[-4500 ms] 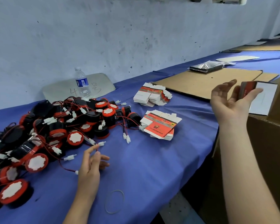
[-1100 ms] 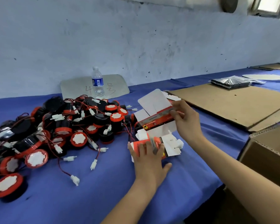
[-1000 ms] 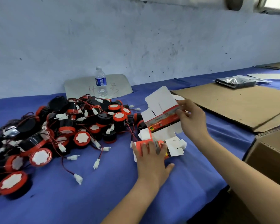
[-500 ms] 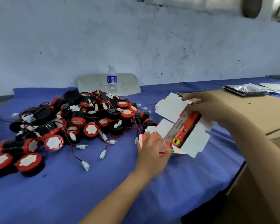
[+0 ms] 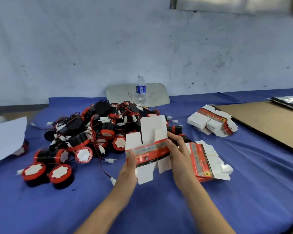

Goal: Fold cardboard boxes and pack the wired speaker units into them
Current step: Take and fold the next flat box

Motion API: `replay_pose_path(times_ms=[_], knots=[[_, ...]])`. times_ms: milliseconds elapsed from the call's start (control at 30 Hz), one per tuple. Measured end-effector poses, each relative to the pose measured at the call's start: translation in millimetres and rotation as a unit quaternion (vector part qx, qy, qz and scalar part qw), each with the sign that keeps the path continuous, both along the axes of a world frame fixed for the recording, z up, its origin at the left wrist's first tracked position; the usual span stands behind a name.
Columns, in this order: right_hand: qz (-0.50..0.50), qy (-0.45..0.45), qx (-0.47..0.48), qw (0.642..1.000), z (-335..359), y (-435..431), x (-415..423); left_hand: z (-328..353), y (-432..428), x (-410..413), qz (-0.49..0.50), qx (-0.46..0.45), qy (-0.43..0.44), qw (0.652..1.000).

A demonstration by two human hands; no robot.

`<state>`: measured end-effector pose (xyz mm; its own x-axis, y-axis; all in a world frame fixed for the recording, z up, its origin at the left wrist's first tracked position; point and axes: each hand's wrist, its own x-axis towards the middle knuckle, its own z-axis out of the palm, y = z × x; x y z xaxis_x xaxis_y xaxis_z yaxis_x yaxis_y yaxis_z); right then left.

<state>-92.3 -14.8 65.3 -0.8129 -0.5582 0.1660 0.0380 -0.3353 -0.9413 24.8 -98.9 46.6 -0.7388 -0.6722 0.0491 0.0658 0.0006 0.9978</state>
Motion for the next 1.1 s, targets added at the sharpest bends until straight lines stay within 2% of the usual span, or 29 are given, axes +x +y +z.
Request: replay_pose_path(times_ms=[67, 167, 233, 300, 400, 433, 500, 600, 667, 767, 867, 933, 1000, 1100], knots=[[0.042, 0.03, -0.011, 0.999, 1, -8, 2, -4, -5, 4, 0.038, -0.011, 0.01, 0.999], [0.16, 0.055, -0.038, 0.985, 4, -15, 10, -11, -13, 2, 0.07, -0.067, 0.035, 0.995], [0.216, 0.091, -0.013, 0.972, 0, -19, 17, -16, -18, -2, 0.09, -0.079, 0.043, 0.992], [0.24, 0.122, 0.01, 0.963, -6, -20, 24, -19, -24, -5, 0.102, -0.106, 0.071, 0.987], [0.232, 0.109, 0.016, 0.966, -7, -14, 18, -17, -28, -7, 0.099, -0.117, 0.074, 0.985], [0.221, 0.087, 0.028, 0.971, -5, -10, 13, -17, -27, -7, 0.095, -0.115, 0.075, 0.986], [0.205, -0.036, 0.044, 0.977, -2, -4, -1, -20, -24, -6, 0.066, -0.116, 0.099, 0.986], [0.188, -0.177, 0.037, 0.965, -2, -1, -16, -21, -20, -2, 0.035, -0.159, 0.101, 0.981], [0.183, -0.207, 0.037, 0.96, -4, 1, -18, -23, -24, -1, 0.062, -0.269, 0.078, 0.958], [0.212, -0.176, 0.043, 0.96, -6, 5, -20, -26, -32, -1, 0.084, -0.479, 0.042, 0.873], [0.26, -0.107, 0.081, 0.956, -8, 9, -21, -27, -29, -3, 0.068, -0.541, 0.042, 0.837], [0.273, -0.096, 0.101, 0.952, -7, 13, -21, -28, -27, -3, 0.048, -0.529, 0.051, 0.845], [0.298, -0.101, 0.093, 0.945, -4, 19, -24, -26, -25, -3, 0.026, -0.461, 0.071, 0.884], [0.344, -0.038, 0.085, 0.934, -2, 24, -29, -22, -21, 0, 0.042, -0.333, 0.096, 0.937]])
